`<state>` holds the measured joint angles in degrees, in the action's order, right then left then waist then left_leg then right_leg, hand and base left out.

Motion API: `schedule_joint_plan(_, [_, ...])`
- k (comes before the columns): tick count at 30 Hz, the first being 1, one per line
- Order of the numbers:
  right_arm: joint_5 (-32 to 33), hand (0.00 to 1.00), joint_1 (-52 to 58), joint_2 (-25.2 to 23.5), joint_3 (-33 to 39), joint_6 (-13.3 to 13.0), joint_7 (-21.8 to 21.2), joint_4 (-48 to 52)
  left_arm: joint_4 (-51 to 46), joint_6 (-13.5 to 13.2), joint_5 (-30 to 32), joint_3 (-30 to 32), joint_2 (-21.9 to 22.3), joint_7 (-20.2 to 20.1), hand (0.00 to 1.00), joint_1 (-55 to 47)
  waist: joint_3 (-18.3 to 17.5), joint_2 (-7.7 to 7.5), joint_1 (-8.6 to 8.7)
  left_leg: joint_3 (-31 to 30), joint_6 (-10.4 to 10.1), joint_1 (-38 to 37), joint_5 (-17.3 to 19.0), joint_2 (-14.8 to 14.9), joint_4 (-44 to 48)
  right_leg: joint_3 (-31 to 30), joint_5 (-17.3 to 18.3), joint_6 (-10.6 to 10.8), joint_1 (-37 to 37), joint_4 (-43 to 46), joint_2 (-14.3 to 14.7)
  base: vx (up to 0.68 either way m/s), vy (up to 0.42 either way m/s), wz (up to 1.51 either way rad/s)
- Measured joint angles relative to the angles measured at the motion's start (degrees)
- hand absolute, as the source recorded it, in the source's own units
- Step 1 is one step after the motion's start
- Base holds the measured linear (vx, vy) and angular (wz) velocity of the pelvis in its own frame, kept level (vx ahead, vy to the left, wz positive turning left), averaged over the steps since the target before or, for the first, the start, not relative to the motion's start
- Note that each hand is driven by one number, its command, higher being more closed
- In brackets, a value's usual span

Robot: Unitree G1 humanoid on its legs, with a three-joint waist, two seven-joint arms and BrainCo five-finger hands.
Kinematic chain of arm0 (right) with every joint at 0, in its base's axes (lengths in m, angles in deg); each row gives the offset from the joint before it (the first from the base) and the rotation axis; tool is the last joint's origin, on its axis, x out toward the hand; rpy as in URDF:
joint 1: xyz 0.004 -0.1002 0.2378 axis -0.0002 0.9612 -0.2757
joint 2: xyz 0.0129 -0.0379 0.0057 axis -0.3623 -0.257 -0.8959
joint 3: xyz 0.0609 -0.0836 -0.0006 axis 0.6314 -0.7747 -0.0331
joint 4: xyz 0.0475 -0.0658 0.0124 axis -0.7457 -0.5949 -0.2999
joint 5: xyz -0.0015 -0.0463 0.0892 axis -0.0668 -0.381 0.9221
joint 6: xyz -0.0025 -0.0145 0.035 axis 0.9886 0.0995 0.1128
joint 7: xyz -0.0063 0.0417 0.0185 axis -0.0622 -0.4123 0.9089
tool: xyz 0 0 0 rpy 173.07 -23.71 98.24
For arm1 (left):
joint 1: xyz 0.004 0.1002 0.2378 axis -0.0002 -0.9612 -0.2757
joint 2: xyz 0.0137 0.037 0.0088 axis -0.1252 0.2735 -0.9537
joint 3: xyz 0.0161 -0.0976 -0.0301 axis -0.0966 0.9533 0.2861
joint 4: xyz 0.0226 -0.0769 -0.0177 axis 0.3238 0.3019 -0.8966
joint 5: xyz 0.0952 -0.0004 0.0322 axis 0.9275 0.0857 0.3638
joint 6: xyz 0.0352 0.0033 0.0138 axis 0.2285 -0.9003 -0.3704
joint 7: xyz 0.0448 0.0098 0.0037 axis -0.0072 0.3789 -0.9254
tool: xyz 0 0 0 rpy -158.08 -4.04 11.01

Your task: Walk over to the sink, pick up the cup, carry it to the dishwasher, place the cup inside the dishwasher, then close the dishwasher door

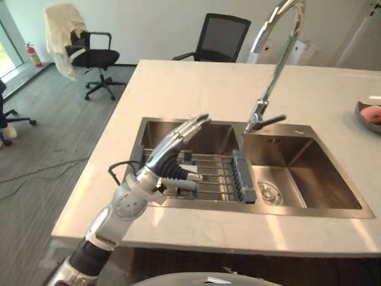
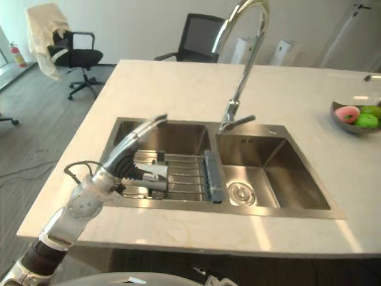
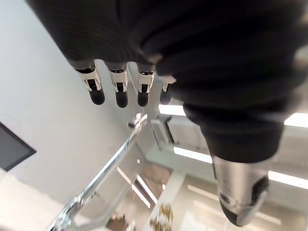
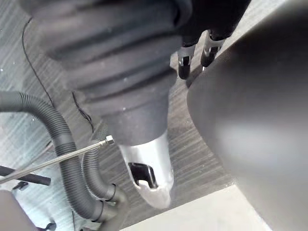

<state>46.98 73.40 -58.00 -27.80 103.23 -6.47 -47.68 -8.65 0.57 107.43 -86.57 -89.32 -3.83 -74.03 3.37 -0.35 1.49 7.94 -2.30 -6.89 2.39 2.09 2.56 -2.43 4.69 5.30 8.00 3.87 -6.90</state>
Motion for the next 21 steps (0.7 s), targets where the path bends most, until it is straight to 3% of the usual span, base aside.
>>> schedule_joint_plan(2, [0.08,0.00,0.22,0.81,0.00,0.02,0.01,-0.04,2.62,1.50,2.44,-0.87,-0.90,-1.90,0.00,1.00,0.14,0.28,1.09,0.20,-0.14,-1.26,-1.73,-0.01,-2.87,0.06,0.24,-0.17,-0.22,-0.48,0.09,-0.13,-0.049,-0.12])
schedule_joint_plan(3, [0.04,0.00,0.45,1.81,-0.02,0.05,0.18,-0.14,4.16,2.51,4.43,-1.63,-1.09,-2.25,0.00,1.43,0.54,1.28,1.94,0.25,-0.68,-2.09,-2.93,0.01,-5.36,0.05,0.17,-0.22,-0.55,-0.59,0.32,-0.13,-0.047,0.00])
schedule_joint_plan(7, [0.03,0.00,1.76,3.65,-0.01,0.04,1.52,-0.23,6.55,6.62,8.77,-2.35,-2.08,-4.86,0.00,1.86,0.80,2.90,2.59,1.36,-0.84,-2.62,-4.09,0.77,-7.10,-0.20,-0.45,-0.41,-1.09,-1.44,1.13,-0.09,-0.045,-0.15])
schedule_joint_plan(15, [0.15,0.00,1.95,3.53,-0.37,1.34,2.28,-1.12,13.33,16.41,11.48,-4.14,-4.04,-8.26,0.00,5.31,1.07,1.72,3.68,2.41,-1.36,-3.29,-3.68,1.71,-7.06,-0.45,-2.83,-0.05,0.24,-4.36,2.03,0.01,-0.033,-0.09])
schedule_joint_plan(21, [0.20,0.00,1.56,3.57,-2.42,1.54,2.34,-1.05,18.30,20.58,13.11,-4.46,-4.03,-8.04,0.00,7.46,1.55,0.90,4.76,2.97,-1.55,-4.24,-2.93,1.81,-7.04,-0.43,-3.36,-0.01,1.78,-5.76,2.13,0.04,-0.017,-0.05])
